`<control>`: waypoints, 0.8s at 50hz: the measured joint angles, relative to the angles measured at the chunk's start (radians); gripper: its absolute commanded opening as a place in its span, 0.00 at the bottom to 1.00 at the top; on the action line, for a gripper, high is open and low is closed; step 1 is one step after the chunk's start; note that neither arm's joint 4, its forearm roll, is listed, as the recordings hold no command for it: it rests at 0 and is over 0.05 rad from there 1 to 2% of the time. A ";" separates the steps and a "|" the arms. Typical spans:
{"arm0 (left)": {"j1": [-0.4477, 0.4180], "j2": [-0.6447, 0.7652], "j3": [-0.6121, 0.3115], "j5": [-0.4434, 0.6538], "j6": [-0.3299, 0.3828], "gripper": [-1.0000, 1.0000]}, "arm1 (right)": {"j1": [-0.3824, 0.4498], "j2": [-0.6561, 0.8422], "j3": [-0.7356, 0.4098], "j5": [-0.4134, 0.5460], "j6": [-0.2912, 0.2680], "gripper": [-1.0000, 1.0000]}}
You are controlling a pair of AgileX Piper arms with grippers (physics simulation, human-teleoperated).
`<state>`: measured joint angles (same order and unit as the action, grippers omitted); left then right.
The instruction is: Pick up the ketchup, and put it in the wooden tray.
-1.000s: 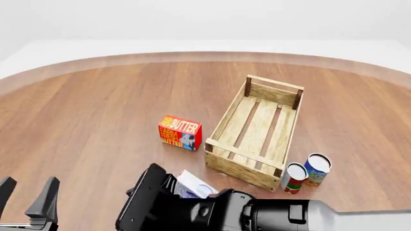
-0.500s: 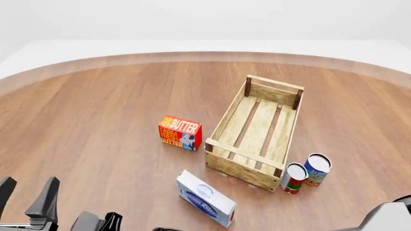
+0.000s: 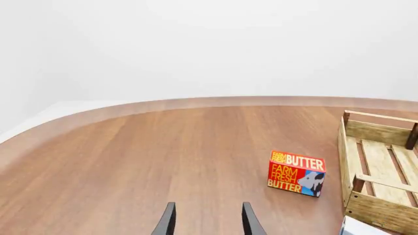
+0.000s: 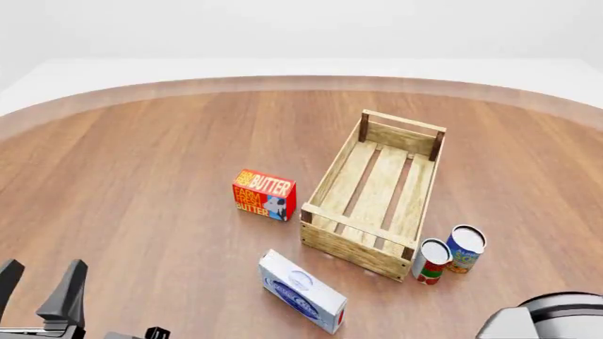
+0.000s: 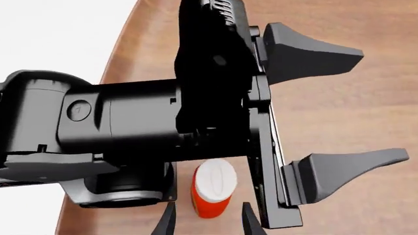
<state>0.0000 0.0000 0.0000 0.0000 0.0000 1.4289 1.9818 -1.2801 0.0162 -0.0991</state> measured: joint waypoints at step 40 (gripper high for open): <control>0.000 0.000 0.000 0.000 0.000 1.00 | -0.013 0.108 -0.048 -0.024 -0.044 1.00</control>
<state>0.0000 0.0000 0.0000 0.0000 0.0000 1.4162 2.0902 -1.3285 -0.0080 -0.1429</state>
